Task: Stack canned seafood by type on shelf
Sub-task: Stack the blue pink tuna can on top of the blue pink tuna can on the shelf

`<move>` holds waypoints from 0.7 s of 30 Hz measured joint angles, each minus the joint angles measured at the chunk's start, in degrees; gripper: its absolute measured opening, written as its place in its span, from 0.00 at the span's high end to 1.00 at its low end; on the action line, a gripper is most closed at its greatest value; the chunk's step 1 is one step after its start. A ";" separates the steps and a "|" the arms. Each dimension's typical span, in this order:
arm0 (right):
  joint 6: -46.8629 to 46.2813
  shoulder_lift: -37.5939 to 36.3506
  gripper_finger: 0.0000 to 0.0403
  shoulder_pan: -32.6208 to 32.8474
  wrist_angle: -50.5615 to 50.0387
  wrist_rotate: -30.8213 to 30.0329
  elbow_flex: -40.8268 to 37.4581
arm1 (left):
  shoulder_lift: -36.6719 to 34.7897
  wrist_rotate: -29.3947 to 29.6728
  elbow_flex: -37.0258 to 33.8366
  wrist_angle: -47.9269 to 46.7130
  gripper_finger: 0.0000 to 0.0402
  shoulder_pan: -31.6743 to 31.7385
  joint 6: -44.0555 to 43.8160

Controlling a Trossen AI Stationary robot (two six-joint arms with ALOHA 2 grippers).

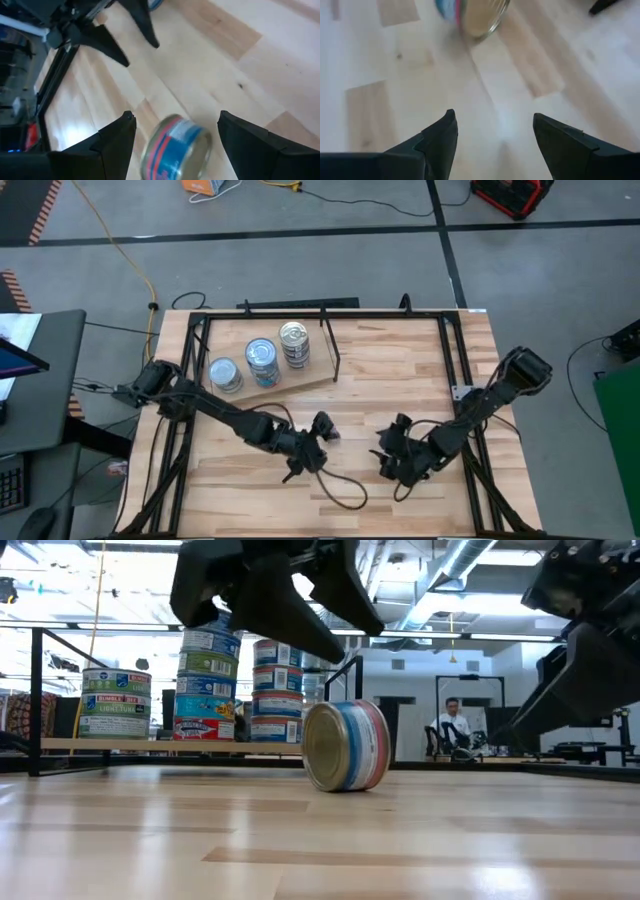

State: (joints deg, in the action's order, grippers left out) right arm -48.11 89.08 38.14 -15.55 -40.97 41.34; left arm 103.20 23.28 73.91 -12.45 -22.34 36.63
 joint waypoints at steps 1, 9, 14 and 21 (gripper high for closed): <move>-0.74 -0.35 0.29 0.70 1.16 -0.41 -0.72 | 0.00 -1.57 0.67 -0.84 0.33 0.62 0.43; 4.25 0.15 0.29 1.17 12.28 -2.45 -2.75 | -0.02 -18.17 3.05 -8.70 0.33 6.82 2.07; 10.95 0.17 0.29 -0.32 18.82 -2.45 -2.75 | -0.02 -21.73 3.25 -8.77 0.33 9.32 4.64; 12.03 0.19 0.29 -0.29 18.40 -2.25 -2.75 | -0.01 -12.41 3.24 -6.23 0.28 9.57 3.59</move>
State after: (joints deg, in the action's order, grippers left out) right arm -36.07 89.27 37.85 2.85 -43.22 38.59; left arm 103.19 10.87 77.15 -18.69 -12.78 40.22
